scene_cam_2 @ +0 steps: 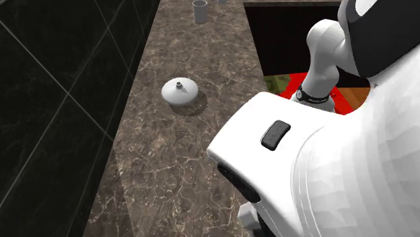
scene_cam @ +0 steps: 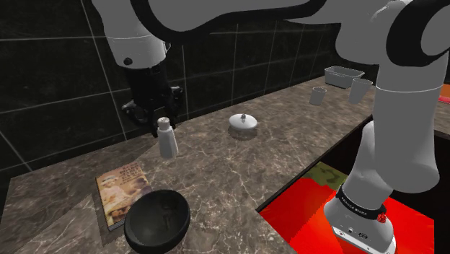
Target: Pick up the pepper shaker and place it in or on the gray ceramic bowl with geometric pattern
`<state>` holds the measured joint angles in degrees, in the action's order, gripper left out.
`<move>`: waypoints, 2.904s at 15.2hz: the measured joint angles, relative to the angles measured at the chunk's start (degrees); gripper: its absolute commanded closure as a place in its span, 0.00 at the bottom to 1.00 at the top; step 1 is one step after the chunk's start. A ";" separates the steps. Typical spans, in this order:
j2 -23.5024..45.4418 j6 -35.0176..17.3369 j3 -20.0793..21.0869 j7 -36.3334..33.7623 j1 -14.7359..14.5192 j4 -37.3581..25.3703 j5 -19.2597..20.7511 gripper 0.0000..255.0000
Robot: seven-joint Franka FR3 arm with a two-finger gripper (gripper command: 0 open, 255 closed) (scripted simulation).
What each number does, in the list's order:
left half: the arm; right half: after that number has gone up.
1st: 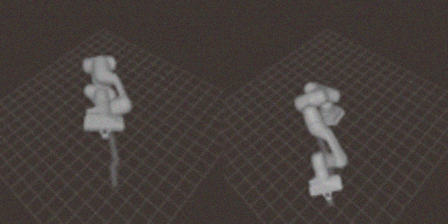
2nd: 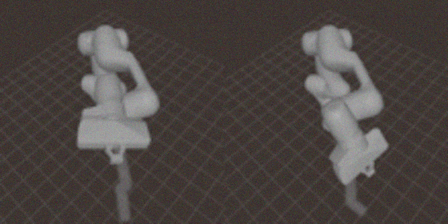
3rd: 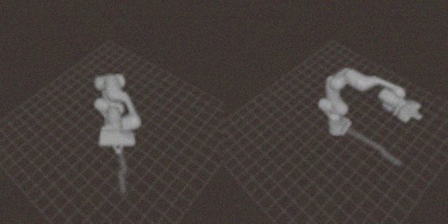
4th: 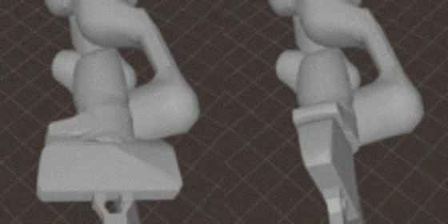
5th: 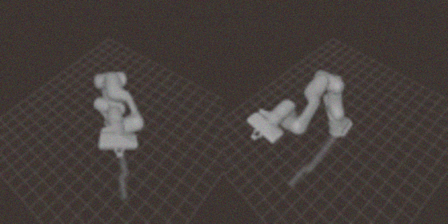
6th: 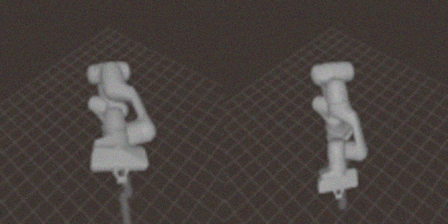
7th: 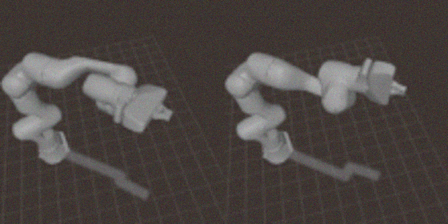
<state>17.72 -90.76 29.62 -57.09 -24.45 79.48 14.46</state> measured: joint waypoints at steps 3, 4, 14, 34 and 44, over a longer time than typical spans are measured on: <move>1.90 1.92 1.07 -3.69 -3.30 -3.10 0.90 1.00; 2.25 2.16 1.43 -4.98 -4.31 -3.44 1.07 1.00; 6.46 1.86 2.66 -11.59 -9.98 -5.95 3.03 1.00; 6.30 -8.95 2.32 -12.98 -8.29 5.24 3.26 1.00; 6.51 -4.91 2.51 -12.68 -9.14 0.87 3.18 0.00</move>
<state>24.24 -95.67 32.12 -69.76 -33.59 80.34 17.64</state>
